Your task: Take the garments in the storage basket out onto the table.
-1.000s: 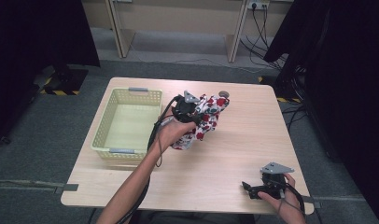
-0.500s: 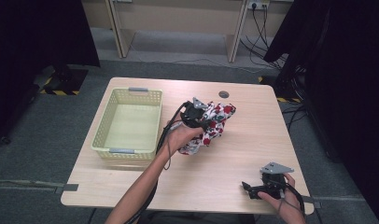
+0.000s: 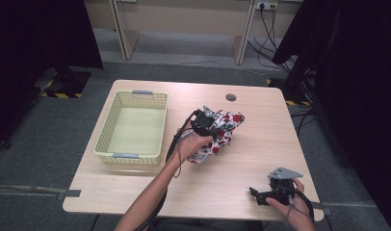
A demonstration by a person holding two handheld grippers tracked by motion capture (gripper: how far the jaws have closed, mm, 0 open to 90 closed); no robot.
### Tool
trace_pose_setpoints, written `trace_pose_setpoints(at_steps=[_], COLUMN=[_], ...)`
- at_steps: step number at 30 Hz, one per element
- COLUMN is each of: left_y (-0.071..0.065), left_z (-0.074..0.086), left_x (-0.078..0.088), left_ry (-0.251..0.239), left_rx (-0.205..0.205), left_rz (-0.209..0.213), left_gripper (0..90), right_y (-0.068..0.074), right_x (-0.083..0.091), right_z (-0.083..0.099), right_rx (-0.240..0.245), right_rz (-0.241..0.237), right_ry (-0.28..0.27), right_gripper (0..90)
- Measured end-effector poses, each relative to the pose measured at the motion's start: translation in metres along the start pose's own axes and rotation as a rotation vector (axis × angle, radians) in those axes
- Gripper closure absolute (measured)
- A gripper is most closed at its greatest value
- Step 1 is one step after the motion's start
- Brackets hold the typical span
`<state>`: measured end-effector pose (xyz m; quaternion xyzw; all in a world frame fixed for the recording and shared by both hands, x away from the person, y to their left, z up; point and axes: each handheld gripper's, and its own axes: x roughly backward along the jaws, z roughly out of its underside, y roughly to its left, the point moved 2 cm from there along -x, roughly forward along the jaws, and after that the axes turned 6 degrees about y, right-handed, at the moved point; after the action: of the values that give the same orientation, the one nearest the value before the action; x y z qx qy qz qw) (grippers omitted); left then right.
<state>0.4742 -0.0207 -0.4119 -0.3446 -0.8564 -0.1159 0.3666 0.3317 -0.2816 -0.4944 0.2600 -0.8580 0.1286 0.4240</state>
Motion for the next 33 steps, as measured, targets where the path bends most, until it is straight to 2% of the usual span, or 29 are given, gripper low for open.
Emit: trace_pose_setpoints(at_steps=[13, 17, 20, 21, 27, 28, 31, 33], left_y=[-0.006, -0.007, -0.009, -0.01, -0.013, -0.013, -0.013, -0.013], left_z=[0.012, 0.015, 0.016, 0.016, 0.015, 0.014, 0.013, 0.012], left_x=[-0.021, -0.027, -0.028, -0.028, -0.027, -0.027, -0.027, -0.027], left_ry=[0.03, 0.042, 0.046, 0.051, 0.042, 0.041, 0.024, 0.008], left_rx=[-0.009, -0.004, -0.013, -0.026, -0.034, -0.034, -0.014, -0.017], left_rz=[0.013, 0.037, 0.035, 0.034, 0.033, 0.036, 0.035, 0.034], left_gripper=[69.0, 65.1, 62.9, 61.7, 48.7, 48.7, 35.7, 31.0], right_y=[0.0, 0.0, 0.0, 0.0, 0.0, 0.0, 0.0, 0.0], right_x=[0.0, 0.0, 0.0, 0.0, 0.0, 0.0, 0.0, 0.0], right_z=[0.0, 0.0, 0.0, 0.0, 0.0, 0.0, 0.0, 0.0], right_rx=[0.001, 0.0, 0.0, 0.001, 0.0, -0.001, 0.001, 0.001], right_rz=[0.0, 0.0, 0.0, 0.0, 0.0, -0.001, 0.0, 0.0], right_ry=[-0.001, 0.0, 0.0, 0.0, 0.0, 0.0, 0.0, 0.0], right_gripper=[0.2, 0.2, 0.2, 0.2, 0.2, 0.2, 0.2, 0.2])
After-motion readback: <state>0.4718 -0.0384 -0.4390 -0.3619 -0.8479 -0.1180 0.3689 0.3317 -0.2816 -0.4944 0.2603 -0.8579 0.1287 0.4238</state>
